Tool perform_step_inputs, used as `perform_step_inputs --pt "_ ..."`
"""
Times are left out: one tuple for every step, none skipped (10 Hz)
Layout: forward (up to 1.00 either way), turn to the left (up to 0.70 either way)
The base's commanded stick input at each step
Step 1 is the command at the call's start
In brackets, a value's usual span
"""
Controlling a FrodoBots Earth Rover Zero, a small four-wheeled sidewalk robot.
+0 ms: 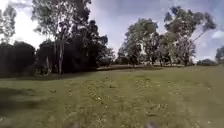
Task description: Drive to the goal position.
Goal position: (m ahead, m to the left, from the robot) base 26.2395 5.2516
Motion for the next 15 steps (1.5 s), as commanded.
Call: perform_step_inputs --pt "0.7 0.0" --pt "0.7 0.0" --pt "0.7 0.0" --pt "0.7 -0.01" --pt "0.7 -0.02" --pt "0.7 -0.27" --pt "0.7 0.0" --pt "0.7 0.0" --pt "0.7 0.0" --pt "0.7 0.0" --pt "0.7 0.0" --pt "0.7 0.0" --pt "0.7 0.0" --pt "0.7 0.0" --pt "0.7 0.0"
